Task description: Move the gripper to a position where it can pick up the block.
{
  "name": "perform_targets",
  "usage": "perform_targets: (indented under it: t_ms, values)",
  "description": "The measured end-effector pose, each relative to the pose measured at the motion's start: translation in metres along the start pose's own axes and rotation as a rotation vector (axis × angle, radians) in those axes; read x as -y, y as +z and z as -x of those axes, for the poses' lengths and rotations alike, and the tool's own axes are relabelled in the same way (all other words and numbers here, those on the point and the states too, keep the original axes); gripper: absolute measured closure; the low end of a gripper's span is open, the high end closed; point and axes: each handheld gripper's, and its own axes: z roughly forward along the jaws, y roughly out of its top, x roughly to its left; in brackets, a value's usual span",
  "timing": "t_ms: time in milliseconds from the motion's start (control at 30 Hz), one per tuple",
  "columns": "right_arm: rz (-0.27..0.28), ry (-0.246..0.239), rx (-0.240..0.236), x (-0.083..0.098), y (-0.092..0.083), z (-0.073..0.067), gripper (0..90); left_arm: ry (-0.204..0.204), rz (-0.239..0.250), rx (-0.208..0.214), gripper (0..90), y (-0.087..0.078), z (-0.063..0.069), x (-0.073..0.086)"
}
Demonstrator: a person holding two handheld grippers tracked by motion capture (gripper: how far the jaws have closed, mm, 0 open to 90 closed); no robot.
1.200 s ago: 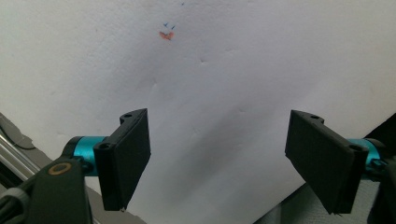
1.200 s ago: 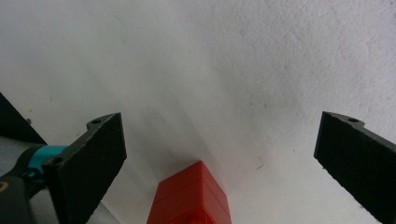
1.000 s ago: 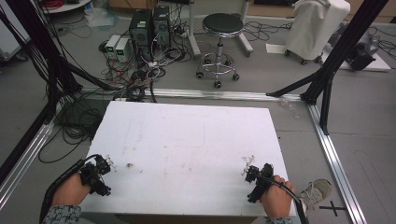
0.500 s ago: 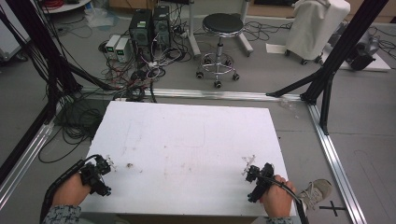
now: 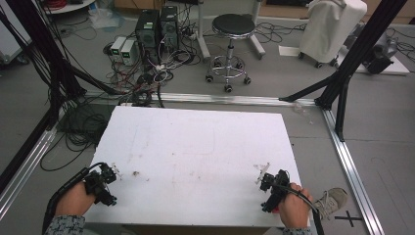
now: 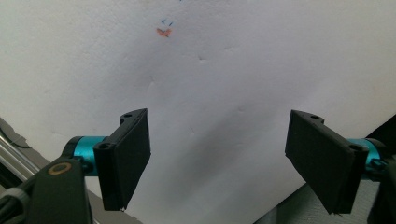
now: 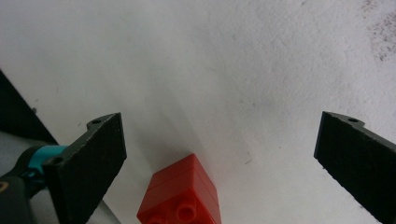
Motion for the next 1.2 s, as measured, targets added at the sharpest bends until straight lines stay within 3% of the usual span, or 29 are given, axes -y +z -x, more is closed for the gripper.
perform_targets:
  t_ms: [333, 833, 1200]
  values:
    - [0.016, -0.076, 0.001, 0.001, -0.003, -0.002, 1.3, -0.001, -0.001, -0.001, 22.5, 0.001, 0.000, 0.000]
    - [0.052, -0.189, -0.042, 0.009, -0.013, 0.000, 1.3, -0.001, -0.001, 0.000, 22.5, 0.001, 0.001, 0.000]
    - [0.027, -0.367, -0.041, 0.018, -0.012, -0.003, 1.4, 0.003, -0.004, -0.001, 22.5, 0.002, 0.002, -0.001]
